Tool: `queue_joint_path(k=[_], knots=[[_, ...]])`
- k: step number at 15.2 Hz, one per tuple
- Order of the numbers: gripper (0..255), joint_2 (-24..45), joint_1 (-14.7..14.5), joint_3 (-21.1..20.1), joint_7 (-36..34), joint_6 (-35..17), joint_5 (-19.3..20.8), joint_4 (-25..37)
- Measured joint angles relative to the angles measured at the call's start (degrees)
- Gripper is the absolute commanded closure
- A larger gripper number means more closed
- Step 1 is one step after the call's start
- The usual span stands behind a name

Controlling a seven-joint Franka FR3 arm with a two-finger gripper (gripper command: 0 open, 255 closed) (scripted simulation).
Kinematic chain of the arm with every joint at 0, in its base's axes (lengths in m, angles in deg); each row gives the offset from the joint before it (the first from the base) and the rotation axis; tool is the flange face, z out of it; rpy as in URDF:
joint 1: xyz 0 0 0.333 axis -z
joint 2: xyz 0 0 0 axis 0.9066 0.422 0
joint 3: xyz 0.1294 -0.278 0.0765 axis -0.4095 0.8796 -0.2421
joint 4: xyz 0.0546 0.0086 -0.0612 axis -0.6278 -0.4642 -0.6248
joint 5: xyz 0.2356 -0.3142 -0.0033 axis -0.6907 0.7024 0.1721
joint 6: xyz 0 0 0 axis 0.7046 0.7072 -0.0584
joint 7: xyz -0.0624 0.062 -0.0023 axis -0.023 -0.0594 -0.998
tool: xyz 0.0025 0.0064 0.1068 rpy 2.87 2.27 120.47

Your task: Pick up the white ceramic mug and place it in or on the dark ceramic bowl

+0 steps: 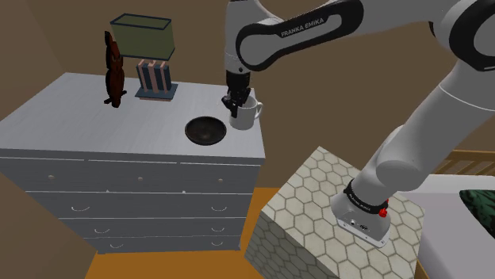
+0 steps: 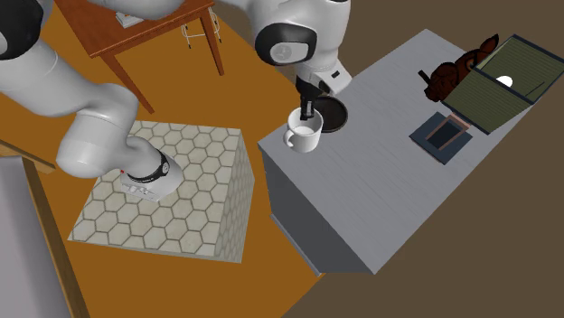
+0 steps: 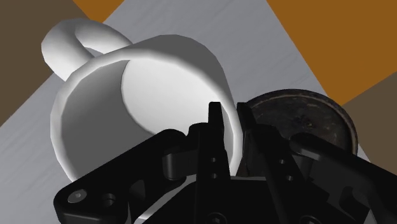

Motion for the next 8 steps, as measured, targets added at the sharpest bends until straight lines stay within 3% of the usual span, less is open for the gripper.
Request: queue_joint_path(k=[8], knots=[[255, -1.8, 0.1, 0.1, 0.2, 6.1, -0.5, 4.4]])
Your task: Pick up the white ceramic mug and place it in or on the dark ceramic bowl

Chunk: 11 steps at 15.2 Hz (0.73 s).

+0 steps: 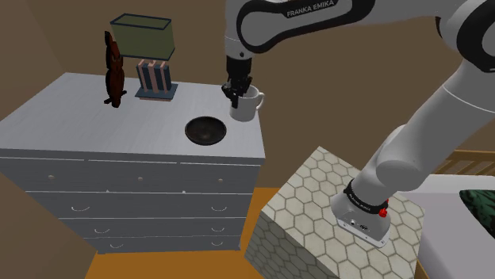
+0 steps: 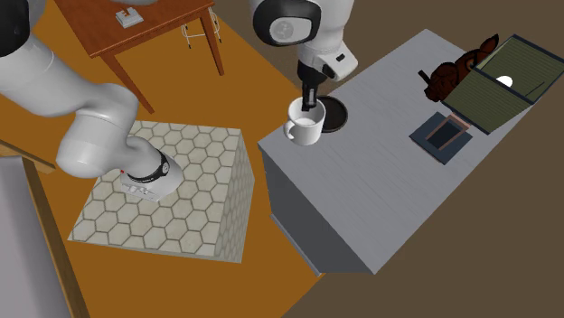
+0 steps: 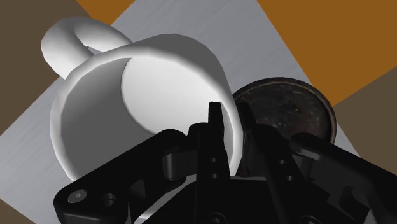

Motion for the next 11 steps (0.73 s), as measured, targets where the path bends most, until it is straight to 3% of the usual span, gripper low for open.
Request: queue_joint_path(k=[7, 11], knots=[[255, -1.2, 0.1, 0.2, 0.2, 5.1, -0.3, 3.9], [255, 2.9, -1.6, -1.8, -3.7, 7.6, 0.8, 10.4]])
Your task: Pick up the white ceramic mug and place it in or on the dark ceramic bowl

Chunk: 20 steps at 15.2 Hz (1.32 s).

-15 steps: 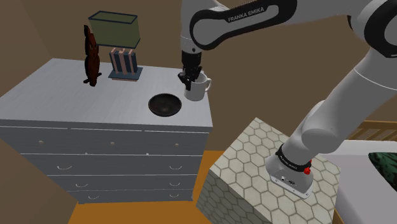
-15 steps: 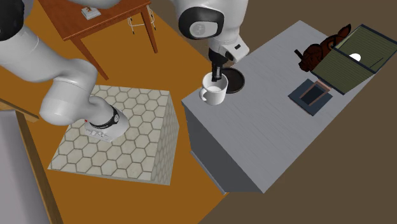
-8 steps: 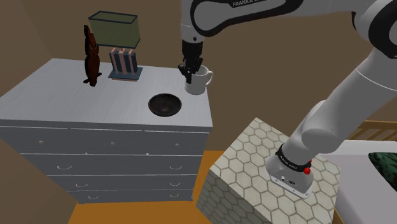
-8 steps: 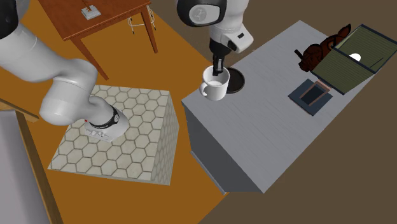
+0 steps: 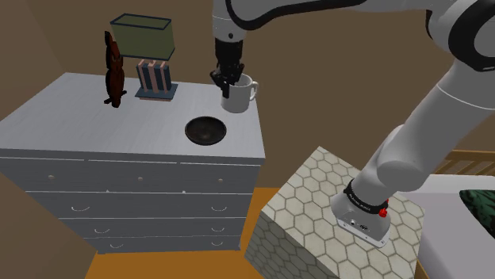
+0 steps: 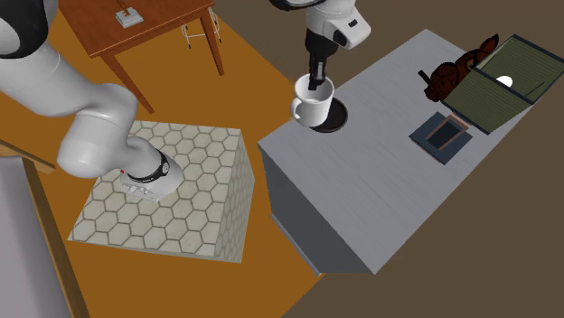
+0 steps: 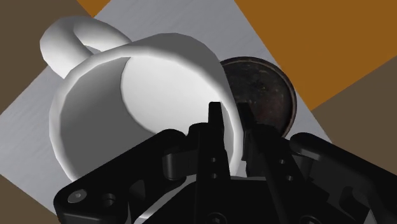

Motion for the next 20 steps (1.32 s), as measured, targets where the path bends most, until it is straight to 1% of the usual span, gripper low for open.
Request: queue_joint_path(k=[4, 6, 8, 20], knots=[[255, 6.7, -2.7, -2.2, -5.2, 2.5, 2.2, 8.8], [255, 10.9, -4.4, -3.0, -7.8, 5.0, 3.7, 15.2], [255, 12.7, -5.4, -3.5, -9.3, 5.0, 4.4, 17.0], [255, 14.3, -5.5, -3.3, -10.0, -3.5, 5.1, 10.0]])
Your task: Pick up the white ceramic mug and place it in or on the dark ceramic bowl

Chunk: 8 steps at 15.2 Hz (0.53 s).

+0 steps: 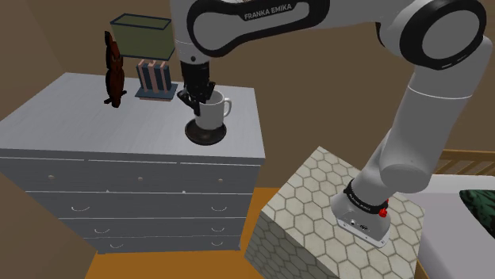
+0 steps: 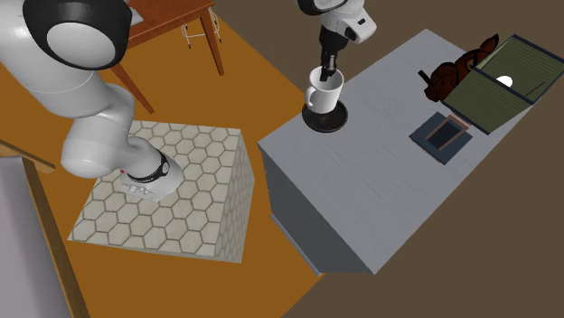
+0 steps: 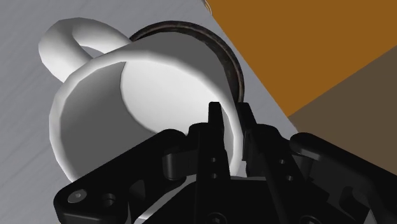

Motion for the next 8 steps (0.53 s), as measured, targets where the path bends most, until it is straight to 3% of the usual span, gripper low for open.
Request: queue_joint_path(k=[8], knots=[[255, 0.8, 0.0, 0.2, -0.1, -3.6, 0.4, -2.9]])
